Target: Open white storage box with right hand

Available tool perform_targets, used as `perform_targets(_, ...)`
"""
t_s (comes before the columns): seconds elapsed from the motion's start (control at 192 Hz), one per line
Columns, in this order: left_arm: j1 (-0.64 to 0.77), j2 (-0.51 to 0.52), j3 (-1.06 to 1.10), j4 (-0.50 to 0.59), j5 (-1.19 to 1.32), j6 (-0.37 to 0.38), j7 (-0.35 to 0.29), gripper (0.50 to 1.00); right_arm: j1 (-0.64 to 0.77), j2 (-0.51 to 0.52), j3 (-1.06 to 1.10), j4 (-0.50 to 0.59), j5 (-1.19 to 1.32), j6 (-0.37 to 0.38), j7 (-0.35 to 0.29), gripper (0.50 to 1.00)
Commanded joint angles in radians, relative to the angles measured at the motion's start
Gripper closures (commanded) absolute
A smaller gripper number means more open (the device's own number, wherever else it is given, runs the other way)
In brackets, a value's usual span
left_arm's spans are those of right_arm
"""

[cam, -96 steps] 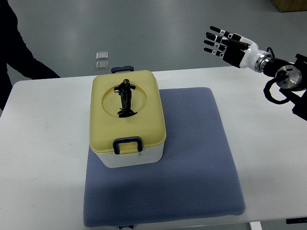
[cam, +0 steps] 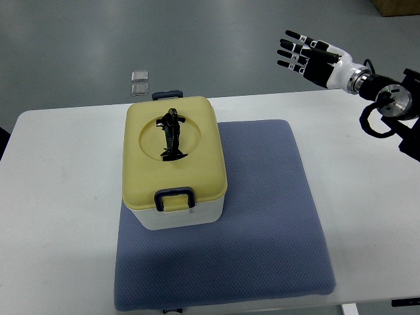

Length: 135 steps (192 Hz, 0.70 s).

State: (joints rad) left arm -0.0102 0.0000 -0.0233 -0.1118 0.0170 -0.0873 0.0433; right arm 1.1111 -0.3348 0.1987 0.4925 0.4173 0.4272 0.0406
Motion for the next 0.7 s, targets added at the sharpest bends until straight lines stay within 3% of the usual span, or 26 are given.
perform_targets(0.0, -0.001, 0.0, -0.001, -0.002, 0.0, 0.0, 0.0, 0.5, 0.013, -0.001, -0.001, 0.0, 0.0, -0.001, 0.001, 0.574)
perform_targets(0.338, -0.001, 0.0, -0.001, -0.002, 0.0, 0.0, 0.0, 0.5, 0.036, 0.002, 0.001, 0.001, -0.114, 0.001, 0.002, 0.574)
perform_targets(0.697, -0.001, 0.0, -0.001, -0.002, 0.0, 0.0, 0.0, 0.5, 0.108, 0.003, 0.001, 0.003, -0.294, 0.054, 0.018, 0.574)
